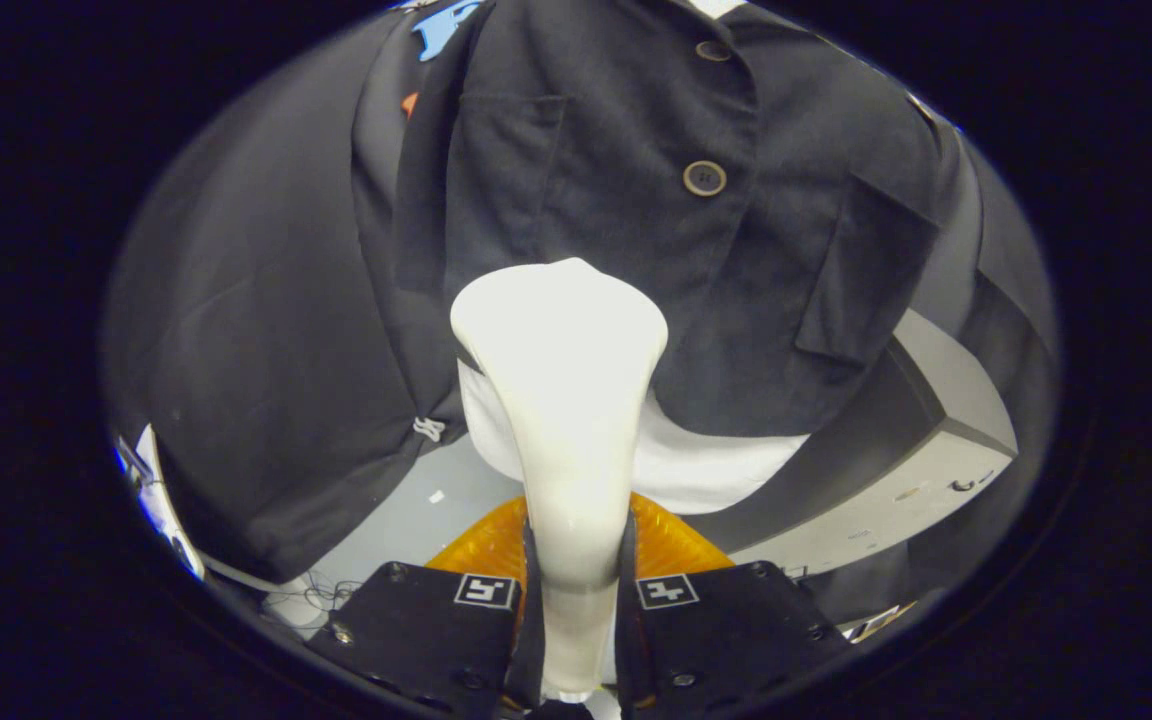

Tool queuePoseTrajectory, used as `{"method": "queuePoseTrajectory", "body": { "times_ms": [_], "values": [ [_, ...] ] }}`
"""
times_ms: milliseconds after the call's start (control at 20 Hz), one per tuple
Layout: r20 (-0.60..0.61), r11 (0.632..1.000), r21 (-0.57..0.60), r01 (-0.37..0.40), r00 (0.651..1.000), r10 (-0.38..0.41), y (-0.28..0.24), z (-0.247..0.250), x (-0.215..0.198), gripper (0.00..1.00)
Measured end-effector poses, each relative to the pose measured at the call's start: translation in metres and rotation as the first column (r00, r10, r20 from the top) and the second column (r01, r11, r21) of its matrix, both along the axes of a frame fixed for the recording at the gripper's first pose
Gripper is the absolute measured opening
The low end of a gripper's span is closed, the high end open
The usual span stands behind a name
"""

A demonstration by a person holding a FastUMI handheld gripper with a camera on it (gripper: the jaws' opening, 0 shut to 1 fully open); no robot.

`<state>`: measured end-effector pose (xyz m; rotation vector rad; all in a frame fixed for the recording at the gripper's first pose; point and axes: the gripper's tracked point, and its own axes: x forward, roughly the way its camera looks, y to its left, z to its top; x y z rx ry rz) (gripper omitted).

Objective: Iron the clothes twice with a garment steamer, once on the left side and once on the right side.

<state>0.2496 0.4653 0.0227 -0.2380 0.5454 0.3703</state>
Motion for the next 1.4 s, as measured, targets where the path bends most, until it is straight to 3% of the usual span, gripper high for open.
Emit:
{"method": "queuePoseTrajectory", "body": {
  "times_ms": [250,650,1100,1400],
  "values": [
    [0.107,0.993,0.105,-0.048,0.994,0.037,-0.048,0.042,-0.032,0.31],
    [0.244,0.967,0.253,0.020,0.966,-0.084,-0.214,0.090,-0.062,0.31],
    [0.315,0.939,0.322,0.123,0.921,-0.229,-0.393,0.068,-0.112,0.31],
    [0.317,0.938,0.313,0.149,0.914,-0.252,-0.466,0.027,-0.157,0.31]
  ]
}}
